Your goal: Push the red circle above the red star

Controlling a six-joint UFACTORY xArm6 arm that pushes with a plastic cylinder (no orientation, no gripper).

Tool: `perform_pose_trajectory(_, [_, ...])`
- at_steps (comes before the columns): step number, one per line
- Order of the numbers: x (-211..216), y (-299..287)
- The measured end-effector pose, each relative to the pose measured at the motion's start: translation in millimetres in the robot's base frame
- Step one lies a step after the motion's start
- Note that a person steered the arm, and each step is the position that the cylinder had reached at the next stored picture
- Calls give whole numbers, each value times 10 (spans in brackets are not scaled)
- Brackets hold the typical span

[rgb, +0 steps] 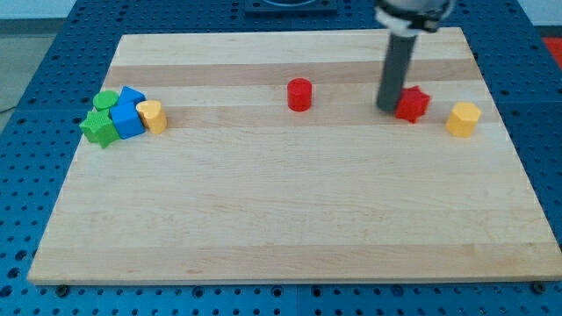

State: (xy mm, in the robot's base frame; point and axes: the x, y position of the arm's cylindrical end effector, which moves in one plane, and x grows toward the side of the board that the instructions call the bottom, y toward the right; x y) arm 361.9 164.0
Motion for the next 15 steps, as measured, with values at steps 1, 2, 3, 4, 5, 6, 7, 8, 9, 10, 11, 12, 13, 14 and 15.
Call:
perform_pose_trajectory(1, [-100, 474])
perform_pose_trajectory(2, [-112, 334])
perform_pose_trajectory(3, [-301, 78])
perform_pose_trajectory(4, [-692, -268])
perform_pose_trajectory(5, [-980, -847])
perform_pose_trajectory(6, [-678, -1708])
perform_pose_trajectory(7, [-185, -2390])
perform_pose_trajectory(8, [200, -2402])
perform_pose_trajectory(9, [184, -1647])
perform_pose_trajectory(10, [-151, -1063])
perform_pose_trajectory(11, [-68, -1153])
perform_pose_trajectory(12, [145, -2027])
perform_pose_trajectory(13, [-96, -2473])
perform_pose_trajectory(14, [-477, -2059])
perform_pose_trajectory(15, [-634, -1026])
